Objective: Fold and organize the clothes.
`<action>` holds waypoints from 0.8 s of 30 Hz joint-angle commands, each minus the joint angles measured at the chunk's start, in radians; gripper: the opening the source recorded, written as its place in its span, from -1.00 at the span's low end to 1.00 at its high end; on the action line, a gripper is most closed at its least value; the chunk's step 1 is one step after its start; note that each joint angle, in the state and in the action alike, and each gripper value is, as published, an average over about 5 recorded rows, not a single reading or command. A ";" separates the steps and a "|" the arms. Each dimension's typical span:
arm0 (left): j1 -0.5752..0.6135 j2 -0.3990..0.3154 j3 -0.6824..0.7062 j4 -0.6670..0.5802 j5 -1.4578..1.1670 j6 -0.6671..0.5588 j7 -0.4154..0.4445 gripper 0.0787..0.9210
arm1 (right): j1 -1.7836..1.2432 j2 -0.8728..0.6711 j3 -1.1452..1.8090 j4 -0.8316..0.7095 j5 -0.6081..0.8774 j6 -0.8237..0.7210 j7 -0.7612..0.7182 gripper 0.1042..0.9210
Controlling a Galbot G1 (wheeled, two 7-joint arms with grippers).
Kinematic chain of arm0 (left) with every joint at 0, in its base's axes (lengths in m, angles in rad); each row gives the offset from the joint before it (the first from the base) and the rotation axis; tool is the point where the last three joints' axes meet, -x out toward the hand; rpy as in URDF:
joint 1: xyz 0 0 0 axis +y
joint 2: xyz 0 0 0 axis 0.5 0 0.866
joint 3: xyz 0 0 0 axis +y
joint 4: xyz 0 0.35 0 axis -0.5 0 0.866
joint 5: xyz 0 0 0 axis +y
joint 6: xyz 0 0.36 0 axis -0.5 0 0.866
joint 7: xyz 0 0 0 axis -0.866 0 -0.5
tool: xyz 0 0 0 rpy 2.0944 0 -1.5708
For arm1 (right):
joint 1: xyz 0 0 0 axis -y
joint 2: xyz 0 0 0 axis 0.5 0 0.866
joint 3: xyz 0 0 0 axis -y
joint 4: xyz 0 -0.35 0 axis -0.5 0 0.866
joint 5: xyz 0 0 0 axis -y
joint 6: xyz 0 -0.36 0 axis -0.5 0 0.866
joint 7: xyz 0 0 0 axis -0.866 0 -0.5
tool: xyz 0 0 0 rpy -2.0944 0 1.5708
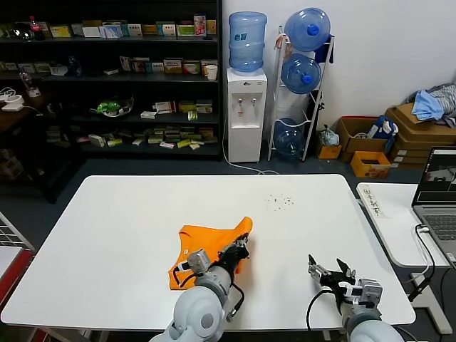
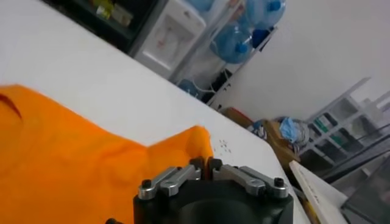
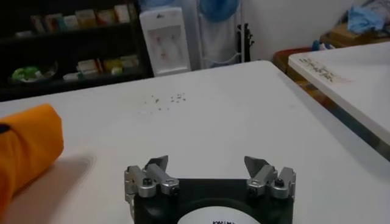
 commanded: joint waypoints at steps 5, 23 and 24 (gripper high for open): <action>0.528 0.238 -0.595 -0.088 0.445 -0.639 0.726 -0.37 | -0.106 0.076 0.207 -0.076 -0.376 0.504 -0.416 0.76; 0.643 0.019 -0.746 -0.009 0.402 -0.768 0.776 0.74 | -0.195 0.197 0.254 -0.142 -0.392 0.659 -0.527 0.76; 0.633 0.005 -0.750 -0.010 0.407 -0.767 0.783 0.76 | -0.193 0.202 0.253 -0.148 -0.397 0.670 -0.530 0.76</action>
